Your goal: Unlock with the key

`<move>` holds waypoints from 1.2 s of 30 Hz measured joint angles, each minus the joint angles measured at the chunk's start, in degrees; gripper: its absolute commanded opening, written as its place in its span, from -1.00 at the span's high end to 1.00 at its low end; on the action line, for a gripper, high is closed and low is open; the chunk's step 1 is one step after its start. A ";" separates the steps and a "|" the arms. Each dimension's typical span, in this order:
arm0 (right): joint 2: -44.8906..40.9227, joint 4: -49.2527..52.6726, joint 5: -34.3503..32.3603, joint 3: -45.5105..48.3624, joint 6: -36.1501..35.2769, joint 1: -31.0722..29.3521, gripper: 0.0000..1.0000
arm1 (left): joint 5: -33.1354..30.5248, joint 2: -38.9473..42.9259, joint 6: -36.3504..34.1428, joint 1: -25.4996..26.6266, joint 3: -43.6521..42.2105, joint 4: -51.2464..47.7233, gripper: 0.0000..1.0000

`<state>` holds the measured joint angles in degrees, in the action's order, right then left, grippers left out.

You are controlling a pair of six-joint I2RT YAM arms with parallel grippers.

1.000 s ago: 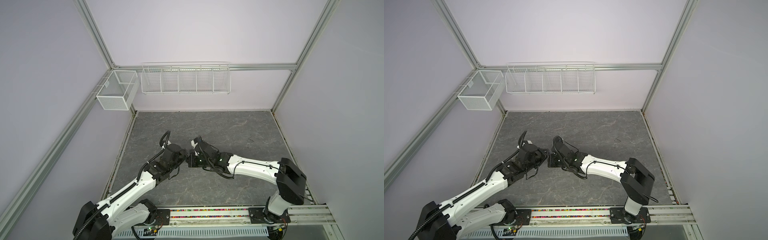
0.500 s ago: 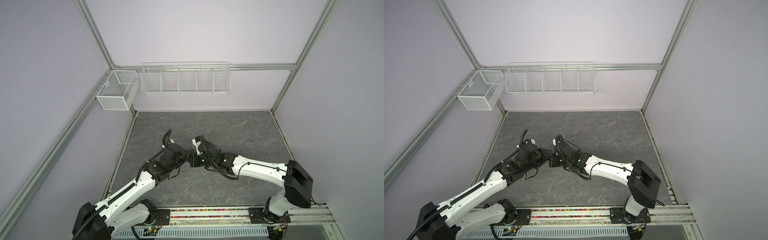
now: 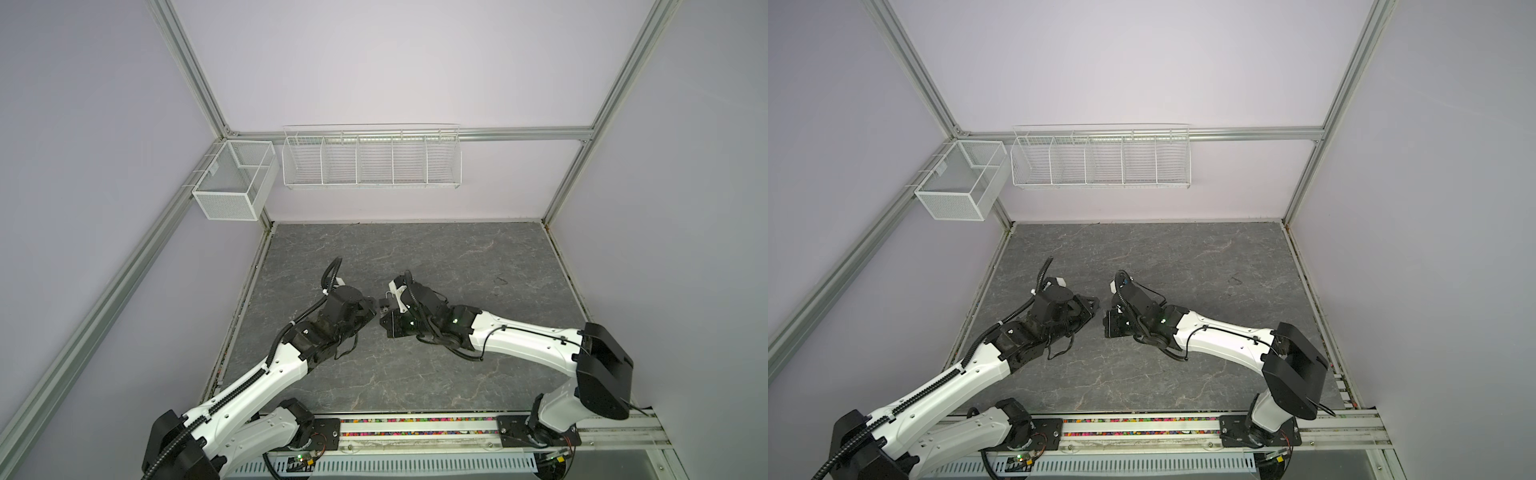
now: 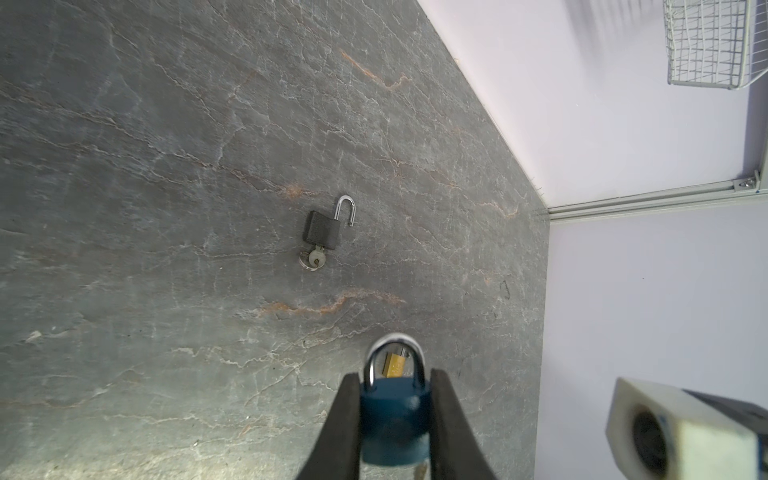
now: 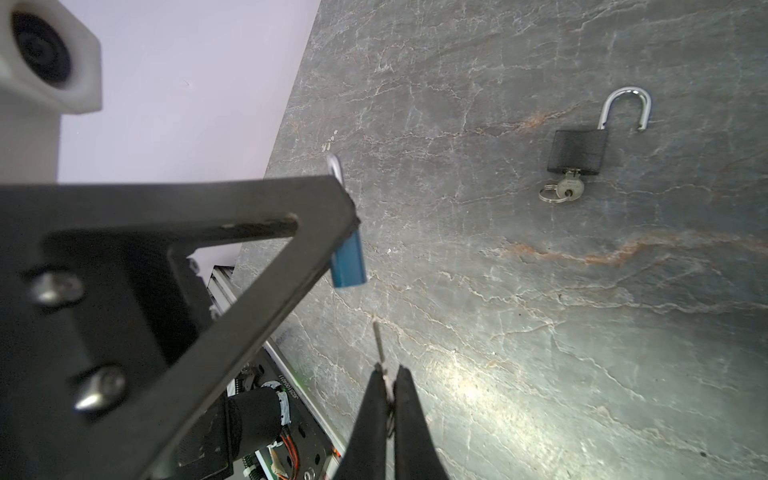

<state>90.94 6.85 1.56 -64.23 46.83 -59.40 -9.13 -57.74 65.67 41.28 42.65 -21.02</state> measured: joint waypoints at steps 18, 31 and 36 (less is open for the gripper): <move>2.51 0.46 2.40 -3.06 -0.11 0.48 0.87 | -2.25 0.85 0.63 0.00 0.00 -1.42 1.00; 4.13 1.25 3.23 -4.07 -0.13 0.00 0.87 | -2.75 1.46 1.09 0.00 0.00 -1.29 1.00; 4.24 1.25 3.23 -4.90 -0.15 0.02 0.87 | -2.58 1.46 1.11 0.00 0.00 -1.14 1.00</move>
<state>95.18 8.10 4.80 -69.12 46.68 -59.37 -11.70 -56.27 66.78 41.28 42.65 -22.15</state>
